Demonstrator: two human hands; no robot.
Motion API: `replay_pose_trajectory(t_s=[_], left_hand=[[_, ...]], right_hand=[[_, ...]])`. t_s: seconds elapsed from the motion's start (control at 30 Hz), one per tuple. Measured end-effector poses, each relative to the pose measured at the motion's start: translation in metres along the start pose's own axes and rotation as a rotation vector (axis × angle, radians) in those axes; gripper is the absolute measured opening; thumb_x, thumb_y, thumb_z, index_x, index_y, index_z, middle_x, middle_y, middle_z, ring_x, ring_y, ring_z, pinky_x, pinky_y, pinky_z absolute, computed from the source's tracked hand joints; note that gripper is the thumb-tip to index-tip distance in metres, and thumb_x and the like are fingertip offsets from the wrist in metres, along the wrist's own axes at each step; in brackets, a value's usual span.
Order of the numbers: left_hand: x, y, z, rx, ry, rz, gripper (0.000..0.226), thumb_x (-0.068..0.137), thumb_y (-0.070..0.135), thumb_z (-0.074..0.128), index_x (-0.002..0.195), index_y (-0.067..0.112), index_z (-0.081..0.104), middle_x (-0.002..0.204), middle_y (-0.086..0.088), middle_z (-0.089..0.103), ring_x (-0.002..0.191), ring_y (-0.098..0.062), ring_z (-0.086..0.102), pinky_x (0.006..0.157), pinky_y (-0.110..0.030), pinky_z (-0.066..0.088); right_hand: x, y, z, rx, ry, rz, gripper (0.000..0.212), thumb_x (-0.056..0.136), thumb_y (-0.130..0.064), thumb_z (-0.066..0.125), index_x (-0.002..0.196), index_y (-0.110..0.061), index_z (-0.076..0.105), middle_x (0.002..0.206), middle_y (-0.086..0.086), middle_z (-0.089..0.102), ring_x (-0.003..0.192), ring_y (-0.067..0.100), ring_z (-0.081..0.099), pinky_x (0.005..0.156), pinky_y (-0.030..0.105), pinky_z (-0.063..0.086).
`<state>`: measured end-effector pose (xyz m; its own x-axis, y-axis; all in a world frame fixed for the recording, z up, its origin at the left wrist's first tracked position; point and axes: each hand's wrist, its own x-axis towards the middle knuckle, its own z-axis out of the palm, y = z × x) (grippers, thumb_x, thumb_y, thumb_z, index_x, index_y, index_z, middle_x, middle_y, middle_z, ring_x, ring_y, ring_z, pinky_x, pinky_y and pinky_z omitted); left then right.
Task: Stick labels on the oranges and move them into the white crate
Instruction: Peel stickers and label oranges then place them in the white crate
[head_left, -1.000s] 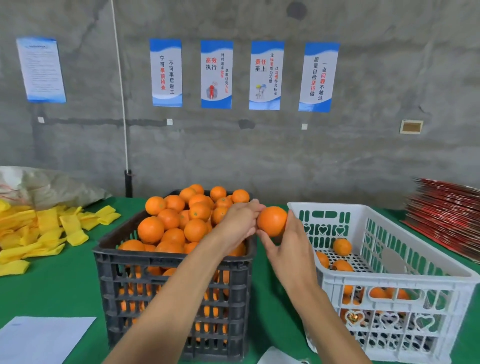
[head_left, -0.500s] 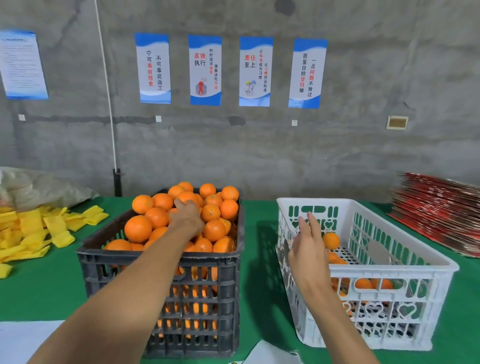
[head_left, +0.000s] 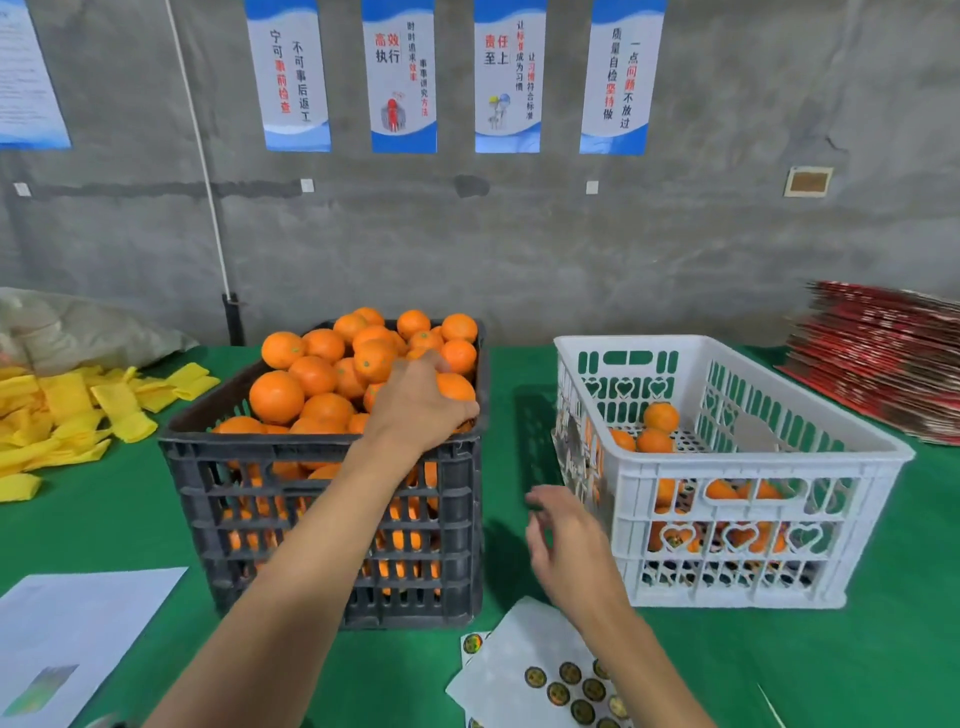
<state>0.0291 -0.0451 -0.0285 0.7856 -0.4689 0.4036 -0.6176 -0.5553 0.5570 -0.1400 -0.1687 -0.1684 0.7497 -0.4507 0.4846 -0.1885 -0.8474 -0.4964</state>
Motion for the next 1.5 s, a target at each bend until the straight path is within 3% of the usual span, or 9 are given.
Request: replay_pose_trajectory(t_s=[0.1, 0.23, 0.37, 0.57, 0.67, 0.8, 1.1, 1.37, 1.5], left_hand=[[-0.003, 0.001, -0.001, -0.04, -0.052, -0.019, 0.053, 0.077, 0.038, 0.081, 0.124, 0.024, 0.059, 0.111, -0.009, 0.061, 0.085, -0.024, 0.056, 0.055, -0.03, 0.034], [-0.005, 0.0, -0.003, -0.051, -0.099, -0.056, 0.051, 0.075, 0.033, 0.078, 0.121, 0.027, 0.058, 0.104, -0.005, 0.06, 0.086, -0.024, 0.058, 0.057, -0.03, 0.036], [-0.006, -0.002, 0.0, -0.03, -0.075, -0.054, 0.052, 0.074, 0.036, 0.077, 0.122, 0.029, 0.057, 0.114, -0.007, 0.06, 0.095, -0.029, 0.06, 0.068, -0.033, 0.043], [-0.006, -0.004, 0.001, -0.022, -0.042, -0.037, 0.054, 0.074, 0.039, 0.078, 0.124, 0.029, 0.057, 0.117, -0.008, 0.06, 0.097, -0.031, 0.061, 0.071, -0.036, 0.048], [-0.007, -0.004, 0.001, -0.021, -0.029, -0.027, 0.055, 0.077, 0.04, 0.079, 0.126, 0.028, 0.057, 0.118, -0.008, 0.059, 0.097, -0.031, 0.061, 0.074, -0.038, 0.051], [-0.01, -0.003, 0.001, -0.013, -0.001, -0.016, 0.055, 0.077, 0.04, 0.079, 0.126, 0.028, 0.057, 0.118, -0.008, 0.059, 0.096, -0.032, 0.061, 0.076, -0.041, 0.054], [-0.011, -0.002, 0.001, -0.003, 0.023, -0.009, 0.056, 0.077, 0.039, 0.08, 0.126, 0.027, 0.057, 0.117, -0.009, 0.059, 0.093, -0.031, 0.062, 0.07, -0.037, 0.049], [-0.012, -0.001, 0.001, 0.012, 0.021, -0.018, 0.057, 0.078, 0.039, 0.08, 0.129, 0.027, 0.056, 0.117, -0.009, 0.058, 0.092, -0.03, 0.062, 0.07, -0.037, 0.048], [-0.012, -0.001, 0.001, 0.005, 0.022, -0.019, 0.057, 0.078, 0.039, 0.081, 0.128, 0.027, 0.056, 0.116, -0.009, 0.058, 0.091, -0.031, 0.062, 0.07, -0.038, 0.05]], right_hand=[[-0.028, 0.016, 0.013, 0.024, -0.26, -0.027, 0.027, 0.104, -0.029, 0.048, 0.123, -0.023, 0.066, 0.125, -0.011, 0.062, 0.109, 0.007, 0.06, 0.1, 0.032, 0.051], [-0.061, 0.037, 0.024, 0.102, -0.521, -0.01, 0.052, 0.089, -0.068, 0.047, 0.122, -0.035, 0.071, 0.132, -0.031, 0.055, 0.123, -0.01, 0.048, 0.109, 0.027, 0.042], [-0.07, 0.04, 0.03, 0.124, -0.578, 0.012, 0.066, 0.077, -0.083, 0.061, 0.13, -0.044, 0.065, 0.137, -0.038, 0.048, 0.135, -0.015, 0.031, 0.12, 0.024, 0.02], [-0.071, 0.052, 0.009, 0.068, -0.584, 0.016, 0.092, 0.056, -0.098, 0.062, 0.135, -0.053, 0.055, 0.144, -0.047, 0.031, 0.135, -0.018, 0.022, 0.12, 0.025, 0.02], [-0.076, 0.058, 0.0, -0.096, -0.619, -0.033, 0.094, 0.061, -0.098, 0.053, 0.142, -0.05, 0.05, 0.151, -0.038, 0.027, 0.138, -0.008, 0.023, 0.119, 0.029, 0.02], [-0.08, 0.049, 0.015, -0.144, -0.555, -0.085, 0.076, 0.08, -0.088, 0.047, 0.142, -0.045, 0.053, 0.152, -0.031, 0.035, 0.137, -0.001, 0.03, 0.114, 0.027, 0.032], [-0.086, 0.046, 0.037, 0.291, -0.387, 0.2, 0.031, 0.081, -0.065, 0.073, 0.102, -0.042, 0.077, 0.128, -0.035, 0.056, 0.128, -0.009, 0.043, 0.113, 0.023, 0.032], [-0.084, 0.043, 0.035, 0.36, -0.422, 0.277, 0.008, 0.086, -0.037, 0.079, 0.093, -0.042, 0.077, 0.129, -0.029, 0.057, 0.13, -0.006, 0.041, 0.11, 0.02, 0.034], [-0.089, 0.044, 0.037, 0.232, -0.394, 0.194, 0.038, 0.07, -0.071, 0.077, 0.098, -0.046, 0.073, 0.129, -0.039, 0.051, 0.127, -0.011, 0.038, 0.108, 0.019, 0.029]])
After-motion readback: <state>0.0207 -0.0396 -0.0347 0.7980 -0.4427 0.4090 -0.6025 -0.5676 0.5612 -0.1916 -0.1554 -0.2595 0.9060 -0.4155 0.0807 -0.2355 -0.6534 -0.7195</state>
